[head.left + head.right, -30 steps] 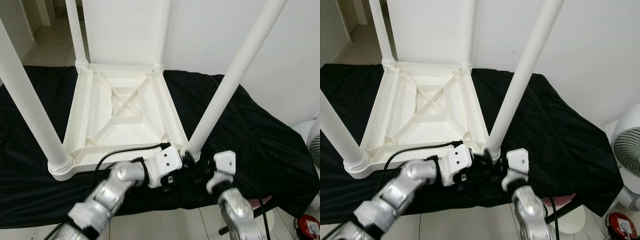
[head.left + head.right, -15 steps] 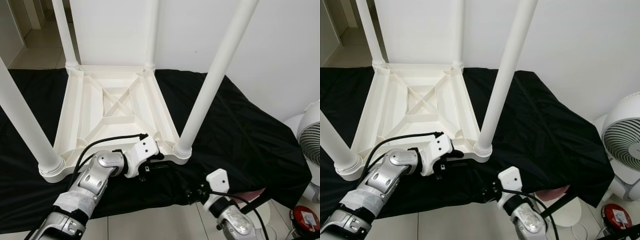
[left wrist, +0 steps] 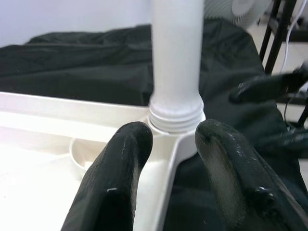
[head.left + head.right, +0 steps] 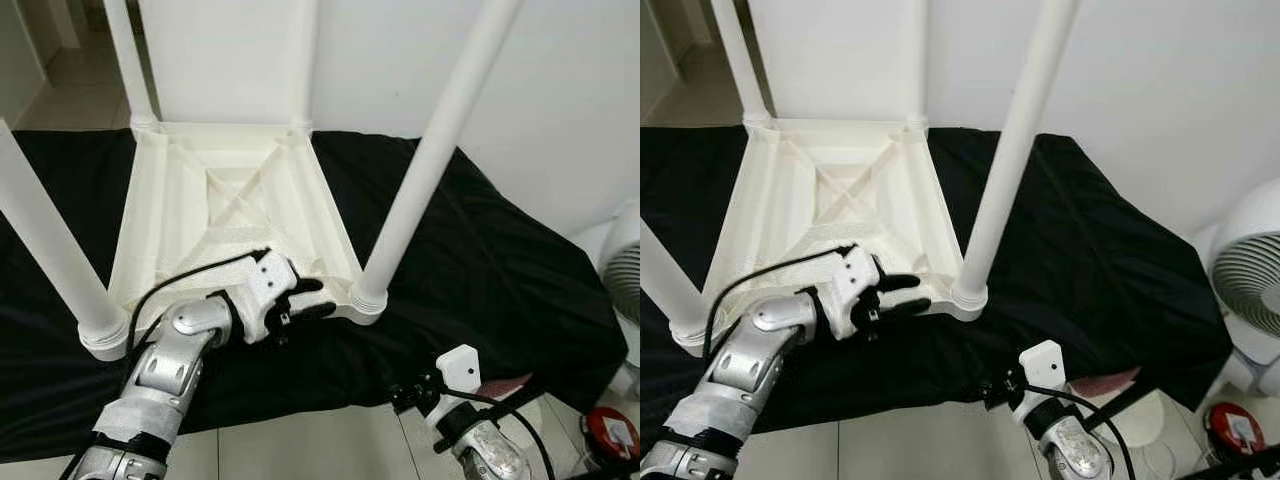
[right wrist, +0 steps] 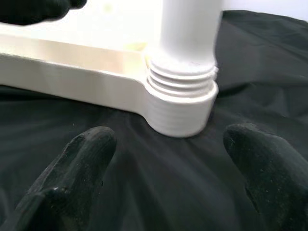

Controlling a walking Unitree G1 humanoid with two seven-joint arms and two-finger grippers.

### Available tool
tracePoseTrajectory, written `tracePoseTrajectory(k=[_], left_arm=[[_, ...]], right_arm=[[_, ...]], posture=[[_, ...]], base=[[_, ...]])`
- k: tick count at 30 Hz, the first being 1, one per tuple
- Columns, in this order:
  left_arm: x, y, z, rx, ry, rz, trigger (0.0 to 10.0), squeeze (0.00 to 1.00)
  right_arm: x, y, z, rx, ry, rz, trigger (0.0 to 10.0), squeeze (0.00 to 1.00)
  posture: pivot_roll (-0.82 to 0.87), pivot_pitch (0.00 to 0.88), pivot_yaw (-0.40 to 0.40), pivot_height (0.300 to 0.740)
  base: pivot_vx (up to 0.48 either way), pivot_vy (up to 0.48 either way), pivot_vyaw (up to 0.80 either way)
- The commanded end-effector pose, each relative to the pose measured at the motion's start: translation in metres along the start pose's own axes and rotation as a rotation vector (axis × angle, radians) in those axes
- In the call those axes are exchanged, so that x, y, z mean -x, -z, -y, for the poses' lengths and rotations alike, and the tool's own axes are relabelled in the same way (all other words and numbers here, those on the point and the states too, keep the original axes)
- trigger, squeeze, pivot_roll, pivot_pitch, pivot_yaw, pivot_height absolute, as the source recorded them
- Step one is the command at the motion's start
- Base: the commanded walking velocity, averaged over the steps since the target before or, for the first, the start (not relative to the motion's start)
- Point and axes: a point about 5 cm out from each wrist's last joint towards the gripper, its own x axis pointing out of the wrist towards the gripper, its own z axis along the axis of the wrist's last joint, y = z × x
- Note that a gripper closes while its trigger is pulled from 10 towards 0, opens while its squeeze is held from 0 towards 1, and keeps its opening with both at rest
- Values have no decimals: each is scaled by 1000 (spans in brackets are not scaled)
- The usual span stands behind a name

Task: Building children table

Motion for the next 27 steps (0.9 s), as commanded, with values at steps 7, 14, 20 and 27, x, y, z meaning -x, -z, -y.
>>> tracePoseTrajectory(k=[7, 14, 20, 27], left_arm=[[0, 6, -6, -15, -164, -28, 10000, 0], [0, 14, -1, -63, -124, -92, 10000, 0], [0, 12, -1, -66, -115, -91, 10000, 0], [1, 9, 2, -62, -80, -74, 10000, 0]], right_arm=[[6, 4, 5, -2, 9, -15, 10000, 0], [8, 5, 9, 2, 20, -24, 10000, 0], [7, 5, 8, 1, 24, -23, 10000, 0], [7, 6, 8, 2, 26, -24, 10000, 0]], posture=[[29, 90, -86, 740], [25, 89, -79, 740], [25, 89, -77, 740], [27, 88, -74, 740]], base=[[0, 0, 0], [0, 0, 0], [0, 0, 0], [0, 0, 0]])
